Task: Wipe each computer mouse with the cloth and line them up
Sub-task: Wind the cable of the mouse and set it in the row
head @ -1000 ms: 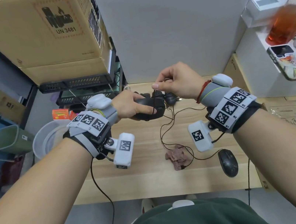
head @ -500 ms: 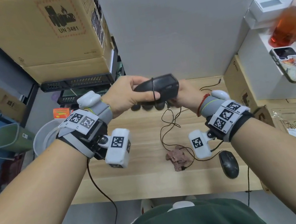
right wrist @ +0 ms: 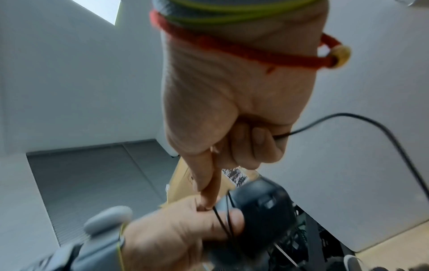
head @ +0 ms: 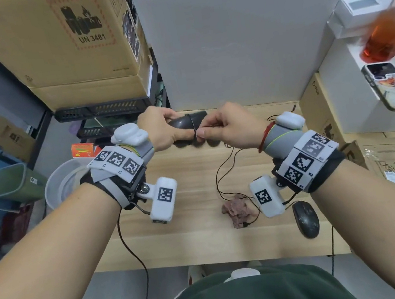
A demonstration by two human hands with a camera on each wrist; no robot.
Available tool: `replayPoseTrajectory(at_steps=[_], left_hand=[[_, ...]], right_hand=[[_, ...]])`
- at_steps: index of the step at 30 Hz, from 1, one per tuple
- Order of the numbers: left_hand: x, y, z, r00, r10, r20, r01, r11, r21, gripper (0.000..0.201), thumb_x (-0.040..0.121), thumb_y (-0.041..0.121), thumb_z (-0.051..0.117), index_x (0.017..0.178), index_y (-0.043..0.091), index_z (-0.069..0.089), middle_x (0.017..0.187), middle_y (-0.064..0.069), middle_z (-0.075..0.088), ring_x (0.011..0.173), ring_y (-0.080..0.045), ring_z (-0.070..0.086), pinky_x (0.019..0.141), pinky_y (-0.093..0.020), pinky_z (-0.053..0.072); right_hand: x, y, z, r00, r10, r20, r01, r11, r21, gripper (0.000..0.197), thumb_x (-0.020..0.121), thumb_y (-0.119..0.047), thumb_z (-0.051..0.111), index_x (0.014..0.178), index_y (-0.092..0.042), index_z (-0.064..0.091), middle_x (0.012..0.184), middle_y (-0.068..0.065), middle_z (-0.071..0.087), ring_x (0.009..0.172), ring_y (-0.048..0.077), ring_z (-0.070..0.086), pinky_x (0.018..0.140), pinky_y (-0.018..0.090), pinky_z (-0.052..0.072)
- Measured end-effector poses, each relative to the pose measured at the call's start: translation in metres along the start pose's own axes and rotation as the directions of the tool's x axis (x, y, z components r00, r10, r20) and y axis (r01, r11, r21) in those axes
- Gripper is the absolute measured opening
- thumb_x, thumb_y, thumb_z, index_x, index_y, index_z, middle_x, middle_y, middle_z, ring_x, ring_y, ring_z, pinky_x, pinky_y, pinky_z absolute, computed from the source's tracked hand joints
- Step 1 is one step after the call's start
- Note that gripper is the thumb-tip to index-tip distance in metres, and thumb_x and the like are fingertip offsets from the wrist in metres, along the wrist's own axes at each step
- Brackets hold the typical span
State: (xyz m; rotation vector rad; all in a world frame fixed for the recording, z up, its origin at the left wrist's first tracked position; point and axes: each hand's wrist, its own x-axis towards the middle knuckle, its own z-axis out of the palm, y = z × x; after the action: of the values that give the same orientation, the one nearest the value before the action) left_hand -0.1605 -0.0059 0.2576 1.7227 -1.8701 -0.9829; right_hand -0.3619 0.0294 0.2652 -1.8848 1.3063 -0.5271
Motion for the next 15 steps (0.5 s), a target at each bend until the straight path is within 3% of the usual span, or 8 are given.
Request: replayPoseTrajectory(at_steps=[3,5,7,10,13,15], left_hand=[[-0.001,-0.003,0.002,0.992,0.011,0.127,-0.019,0.998,0.064,0.041,0.052,0.05,0.095,0.08,0.027,0.077,0.071,0.01,0.071,0.065,-0.007,0.06,0.06,-0.024,0.046],[-0.001,-0.002,0.004,0.976,0.046,0.212,-0.055,0.998,0.036,0.047,0.047,0.056,0.092,0.082,0.03,0.077,0.077,0.006,0.074,0.072,-0.011,0.064,0.073,-0.035,0.054],[-0.002,0.0,0.003,0.957,0.092,0.274,-0.087,0.996,-0.03,0.046,0.048,0.054,0.092,0.085,0.031,0.079,0.083,0.005,0.076,0.077,-0.011,0.067,0.084,-0.04,0.056],[-0.004,0.006,-0.001,0.929,0.16,0.333,-0.116,0.982,-0.147,0.033,0.063,0.03,0.095,0.091,0.023,0.08,0.085,0.005,0.076,0.078,-0.008,0.068,0.087,-0.037,0.056],[-0.009,0.013,-0.002,0.903,0.208,0.376,-0.135,0.968,-0.212,0.048,0.057,0.038,0.094,0.098,0.016,0.079,0.093,-0.004,0.076,0.084,-0.014,0.068,0.093,-0.045,0.055],[-0.012,0.017,-0.003,0.895,0.231,0.382,-0.121,0.949,-0.29,0.055,0.054,0.04,0.095,0.101,0.015,0.079,0.101,-0.016,0.075,0.086,-0.023,0.066,0.09,-0.051,0.054]], right_hand=[[0.003,-0.004,-0.012,0.999,-0.001,-0.041,0.001,1.0,0.013,0.017,0.094,-0.029,0.066,0.082,-0.021,0.074,0.063,0.014,0.07,0.052,0.032,0.065,0.054,0.036,0.055],[0.005,-0.002,-0.018,0.998,-0.001,-0.066,0.002,1.0,0.015,0.016,0.092,-0.031,0.068,0.077,-0.027,0.073,0.062,0.015,0.069,0.054,0.034,0.069,0.054,0.046,0.059],[0.008,0.004,-0.022,0.995,0.0,-0.097,0.001,1.0,0.016,0.016,0.09,-0.033,0.071,0.075,-0.03,0.073,0.065,0.014,0.07,0.057,0.03,0.068,0.058,0.048,0.058],[0.014,0.015,-0.025,0.987,0.018,-0.159,-0.006,0.997,0.075,0.016,0.087,-0.034,0.074,0.074,-0.024,0.073,0.069,0.009,0.067,0.063,0.016,0.055,0.066,0.034,0.049],[0.017,0.023,-0.026,0.98,0.036,-0.195,0.001,0.983,0.185,0.016,0.089,-0.029,0.074,0.075,-0.021,0.072,0.073,0.006,0.062,0.069,0.013,0.05,0.07,0.03,0.042],[0.017,0.027,-0.024,0.975,0.036,-0.219,0.019,0.97,0.244,0.017,0.091,-0.027,0.071,0.074,-0.023,0.071,0.069,0.0,0.064,0.066,0.013,0.053,0.068,0.034,0.044]])
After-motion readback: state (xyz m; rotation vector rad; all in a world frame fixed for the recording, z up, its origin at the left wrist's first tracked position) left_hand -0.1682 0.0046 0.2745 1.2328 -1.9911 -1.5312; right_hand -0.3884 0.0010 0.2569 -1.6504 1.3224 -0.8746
